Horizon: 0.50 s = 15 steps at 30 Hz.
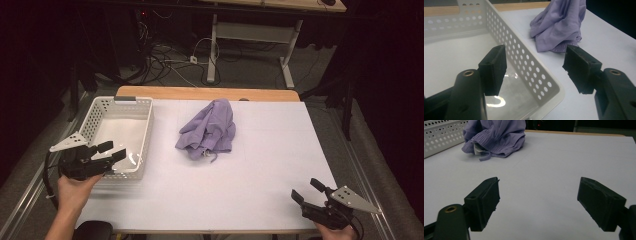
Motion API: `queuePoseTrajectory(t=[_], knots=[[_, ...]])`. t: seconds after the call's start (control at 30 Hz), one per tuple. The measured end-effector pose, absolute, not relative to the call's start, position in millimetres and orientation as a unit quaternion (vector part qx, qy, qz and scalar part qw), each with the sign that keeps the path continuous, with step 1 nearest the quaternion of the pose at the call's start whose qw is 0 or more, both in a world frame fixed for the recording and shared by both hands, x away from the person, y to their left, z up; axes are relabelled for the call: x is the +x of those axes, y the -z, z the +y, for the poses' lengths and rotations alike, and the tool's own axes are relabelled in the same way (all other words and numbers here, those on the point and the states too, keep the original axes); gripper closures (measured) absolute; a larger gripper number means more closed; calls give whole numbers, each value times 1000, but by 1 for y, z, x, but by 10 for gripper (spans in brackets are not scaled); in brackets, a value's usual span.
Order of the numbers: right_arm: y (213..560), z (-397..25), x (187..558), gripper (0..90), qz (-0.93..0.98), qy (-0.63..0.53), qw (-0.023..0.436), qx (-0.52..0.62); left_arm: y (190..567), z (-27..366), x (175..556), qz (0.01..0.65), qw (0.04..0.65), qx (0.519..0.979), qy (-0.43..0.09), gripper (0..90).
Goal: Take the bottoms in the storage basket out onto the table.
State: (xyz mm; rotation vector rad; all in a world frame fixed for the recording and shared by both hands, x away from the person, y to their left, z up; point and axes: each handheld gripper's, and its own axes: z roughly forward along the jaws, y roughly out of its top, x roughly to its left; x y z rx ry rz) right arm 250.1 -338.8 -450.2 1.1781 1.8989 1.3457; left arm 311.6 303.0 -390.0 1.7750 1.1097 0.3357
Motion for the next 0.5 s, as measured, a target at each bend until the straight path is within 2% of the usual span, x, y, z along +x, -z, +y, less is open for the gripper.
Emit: queuePoseTrajectory(t=[0.5], knots=[[450, -339, 250, 187, 701, -498, 265, 435, 397, 305, 304, 459, 498, 722, -143, 343]])
